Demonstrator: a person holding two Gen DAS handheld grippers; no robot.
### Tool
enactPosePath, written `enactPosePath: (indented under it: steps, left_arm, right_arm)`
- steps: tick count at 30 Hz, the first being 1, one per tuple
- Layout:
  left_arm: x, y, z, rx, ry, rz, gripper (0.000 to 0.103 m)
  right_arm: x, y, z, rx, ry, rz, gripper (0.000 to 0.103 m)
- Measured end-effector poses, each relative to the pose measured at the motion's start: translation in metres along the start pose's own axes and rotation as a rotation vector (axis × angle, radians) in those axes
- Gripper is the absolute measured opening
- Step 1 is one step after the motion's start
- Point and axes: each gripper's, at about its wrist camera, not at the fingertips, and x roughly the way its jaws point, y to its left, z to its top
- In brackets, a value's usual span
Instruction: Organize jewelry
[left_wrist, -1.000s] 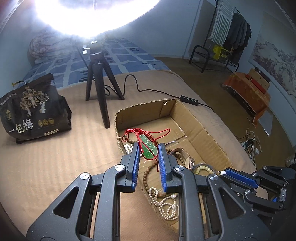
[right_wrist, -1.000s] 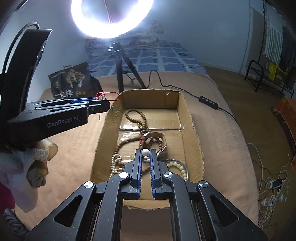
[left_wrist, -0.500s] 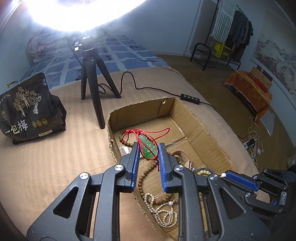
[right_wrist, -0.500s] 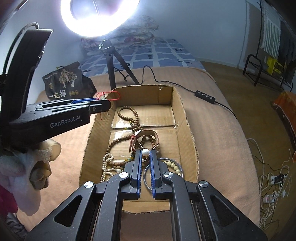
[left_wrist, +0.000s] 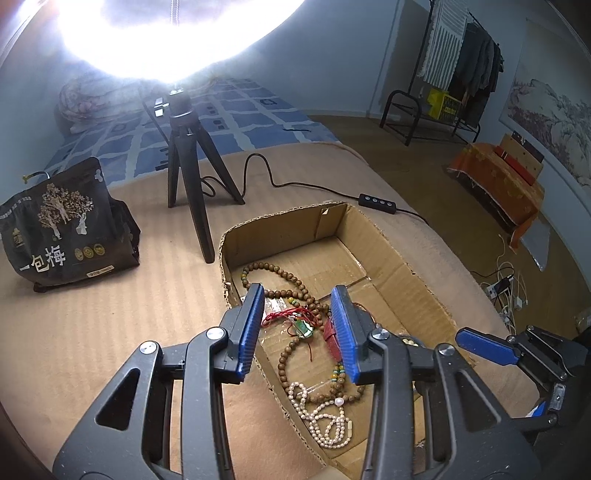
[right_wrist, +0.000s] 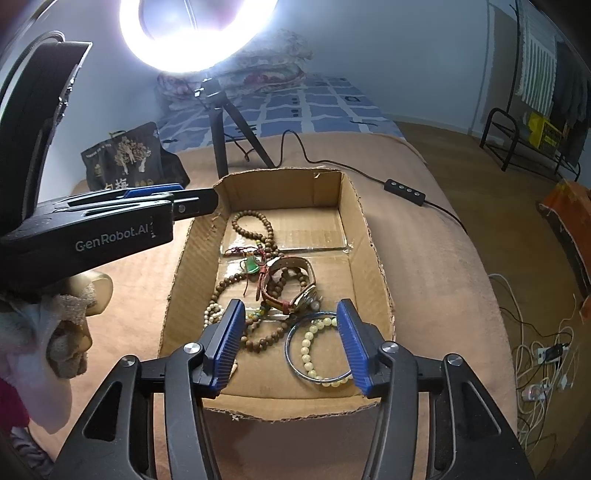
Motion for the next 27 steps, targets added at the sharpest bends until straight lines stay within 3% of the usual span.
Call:
enactPosePath:
  steps: [27]
  left_arm:
    - [-0.121, -0.010, -0.022, 0.008, -0.119, 0.030, 0.038]
  right_arm:
    - [-0.090, 0.031, -0.006, -0.071, -0.137, -0.045, 0.053]
